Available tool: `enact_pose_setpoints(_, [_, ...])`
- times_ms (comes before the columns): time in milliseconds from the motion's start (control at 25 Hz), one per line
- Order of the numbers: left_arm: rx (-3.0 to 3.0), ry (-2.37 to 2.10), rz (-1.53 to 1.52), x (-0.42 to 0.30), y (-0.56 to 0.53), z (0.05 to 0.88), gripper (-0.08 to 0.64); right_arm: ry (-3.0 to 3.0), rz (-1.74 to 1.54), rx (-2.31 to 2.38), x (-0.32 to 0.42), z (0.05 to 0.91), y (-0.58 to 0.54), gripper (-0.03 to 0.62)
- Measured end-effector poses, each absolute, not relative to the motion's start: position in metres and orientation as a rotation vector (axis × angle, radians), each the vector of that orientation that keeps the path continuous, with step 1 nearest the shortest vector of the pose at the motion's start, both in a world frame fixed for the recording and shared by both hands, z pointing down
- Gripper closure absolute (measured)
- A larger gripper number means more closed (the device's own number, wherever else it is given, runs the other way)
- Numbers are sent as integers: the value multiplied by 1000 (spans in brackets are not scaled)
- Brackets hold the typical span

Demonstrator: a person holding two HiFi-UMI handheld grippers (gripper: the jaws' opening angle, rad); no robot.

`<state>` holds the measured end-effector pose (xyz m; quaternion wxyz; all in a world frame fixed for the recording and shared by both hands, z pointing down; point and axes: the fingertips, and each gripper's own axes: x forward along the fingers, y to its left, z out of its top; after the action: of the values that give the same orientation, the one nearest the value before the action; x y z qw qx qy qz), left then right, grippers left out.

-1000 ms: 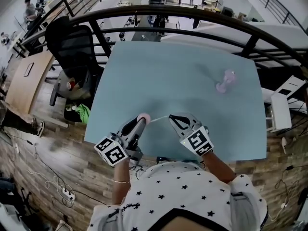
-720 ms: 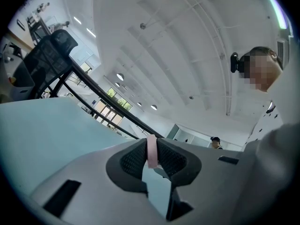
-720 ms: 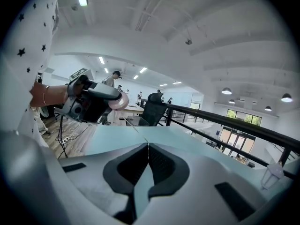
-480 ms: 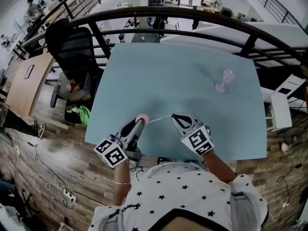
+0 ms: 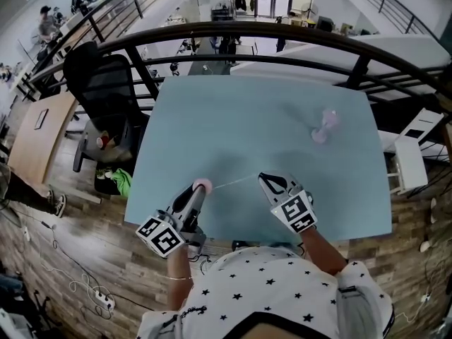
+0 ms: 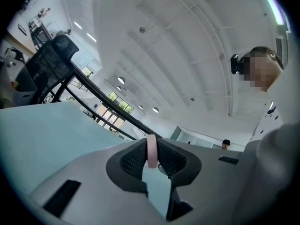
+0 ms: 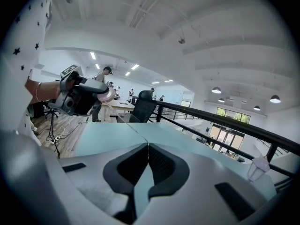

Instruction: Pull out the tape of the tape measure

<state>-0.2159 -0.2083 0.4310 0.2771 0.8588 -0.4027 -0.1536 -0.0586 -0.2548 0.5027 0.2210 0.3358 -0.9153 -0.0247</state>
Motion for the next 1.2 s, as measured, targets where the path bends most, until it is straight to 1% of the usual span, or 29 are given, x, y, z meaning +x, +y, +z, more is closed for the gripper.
enact_pose_setpoints(1200, [2315, -1158, -410, -245, -209, 424, 475, -2423, -84, 1078, -20, 495, -275, 591])
